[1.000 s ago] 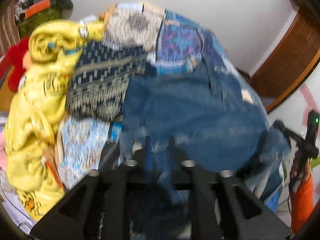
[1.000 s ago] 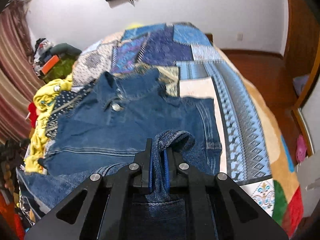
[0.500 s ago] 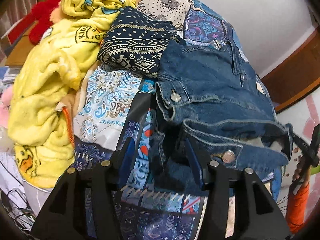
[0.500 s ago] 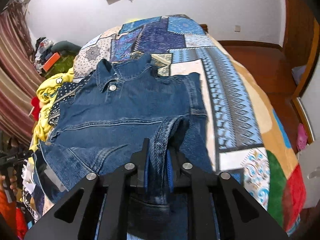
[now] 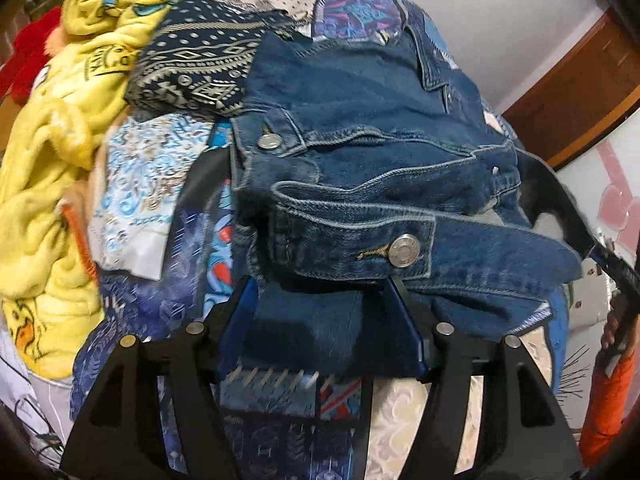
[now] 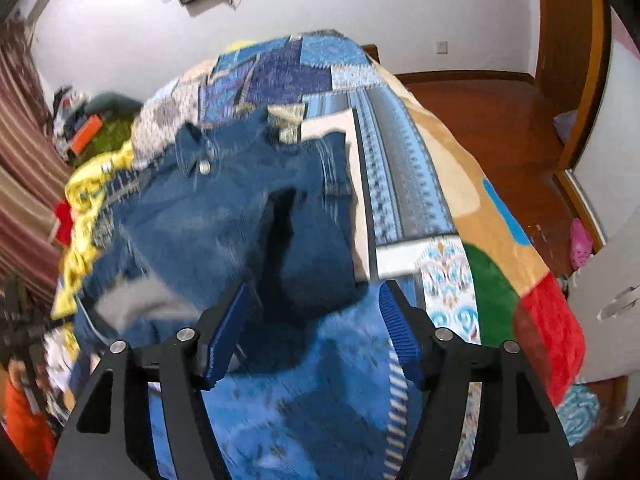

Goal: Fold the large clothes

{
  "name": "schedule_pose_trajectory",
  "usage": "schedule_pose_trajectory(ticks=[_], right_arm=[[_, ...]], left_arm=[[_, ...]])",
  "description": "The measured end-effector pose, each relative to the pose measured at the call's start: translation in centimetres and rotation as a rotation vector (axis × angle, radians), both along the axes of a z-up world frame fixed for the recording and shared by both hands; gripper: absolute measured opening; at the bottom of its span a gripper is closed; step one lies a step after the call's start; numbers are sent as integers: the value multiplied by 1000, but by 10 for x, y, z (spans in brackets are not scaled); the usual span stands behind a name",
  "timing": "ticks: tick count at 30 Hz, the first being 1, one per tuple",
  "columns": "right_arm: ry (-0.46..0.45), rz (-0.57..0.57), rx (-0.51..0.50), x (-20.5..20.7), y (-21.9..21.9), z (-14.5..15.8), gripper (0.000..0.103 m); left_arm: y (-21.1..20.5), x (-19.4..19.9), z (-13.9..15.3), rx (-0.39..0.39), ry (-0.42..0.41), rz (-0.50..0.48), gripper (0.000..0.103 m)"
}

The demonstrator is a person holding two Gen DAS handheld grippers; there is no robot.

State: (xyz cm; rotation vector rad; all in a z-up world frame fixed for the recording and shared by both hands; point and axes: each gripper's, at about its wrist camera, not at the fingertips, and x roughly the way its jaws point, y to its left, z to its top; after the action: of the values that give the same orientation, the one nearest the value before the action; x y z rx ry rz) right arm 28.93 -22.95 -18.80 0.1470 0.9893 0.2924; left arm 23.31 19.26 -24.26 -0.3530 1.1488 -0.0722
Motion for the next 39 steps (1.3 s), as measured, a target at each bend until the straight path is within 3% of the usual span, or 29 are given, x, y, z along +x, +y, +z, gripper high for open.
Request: schedule_pose_trajectory(ticks=[6,11,16,22,31,33,39], right_arm=[[90,71,-56,-12,12,-31,66],[113,140,-122,-5,39,-42,66],[76,244,-137,14,78,-25,66],[-13,301,-155,43,109,2,66],[-20,153,-86,84,93,-7,66],[-17,166,-78,86,87,-6,66],[11,261,-173,97,85,-15,67]], left_arm=[[-12,22,-12,15,20,3,64],[-9,27,-16,-11,17,21,64],[-6,24,-17,-31,18,45,64],[-5,10,-8,2,-15,27,64],[1,10,-10,-32,-61,92,64],[2,11,-9,-42,-84,114,61],[2,9,-4,18,-99,140,34]])
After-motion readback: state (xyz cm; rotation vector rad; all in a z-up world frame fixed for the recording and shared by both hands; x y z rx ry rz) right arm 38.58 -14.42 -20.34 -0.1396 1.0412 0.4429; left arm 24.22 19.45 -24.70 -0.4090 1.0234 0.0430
